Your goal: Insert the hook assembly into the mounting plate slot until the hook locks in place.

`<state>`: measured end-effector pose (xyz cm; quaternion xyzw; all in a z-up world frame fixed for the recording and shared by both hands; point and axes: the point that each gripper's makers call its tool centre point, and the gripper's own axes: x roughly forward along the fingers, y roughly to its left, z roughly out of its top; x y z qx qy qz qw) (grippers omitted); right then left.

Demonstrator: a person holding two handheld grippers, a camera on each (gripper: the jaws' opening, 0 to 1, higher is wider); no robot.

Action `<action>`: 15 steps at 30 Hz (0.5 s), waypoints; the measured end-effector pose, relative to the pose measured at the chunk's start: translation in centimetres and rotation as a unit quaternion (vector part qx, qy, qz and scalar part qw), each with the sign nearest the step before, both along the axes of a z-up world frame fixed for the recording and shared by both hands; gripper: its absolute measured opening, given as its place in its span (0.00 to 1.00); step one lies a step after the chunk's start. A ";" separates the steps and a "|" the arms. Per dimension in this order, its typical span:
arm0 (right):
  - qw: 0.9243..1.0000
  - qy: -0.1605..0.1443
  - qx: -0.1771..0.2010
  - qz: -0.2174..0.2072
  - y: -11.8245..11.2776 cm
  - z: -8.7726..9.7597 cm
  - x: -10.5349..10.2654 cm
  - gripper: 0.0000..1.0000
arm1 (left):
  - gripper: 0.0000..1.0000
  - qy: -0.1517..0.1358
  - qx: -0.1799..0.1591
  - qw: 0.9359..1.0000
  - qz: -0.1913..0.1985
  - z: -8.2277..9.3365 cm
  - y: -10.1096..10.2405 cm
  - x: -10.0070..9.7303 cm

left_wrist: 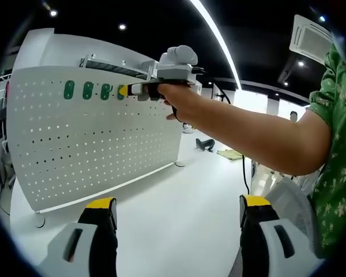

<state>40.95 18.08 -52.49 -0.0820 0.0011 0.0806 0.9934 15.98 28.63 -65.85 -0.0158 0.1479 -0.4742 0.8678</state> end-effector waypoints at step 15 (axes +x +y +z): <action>1.000 0.003 0.007 0.012 0.8 -0.3 0.6 0.11 | 0.89 0.001 0.001 1.000 0.003 -0.1 0.3 0.1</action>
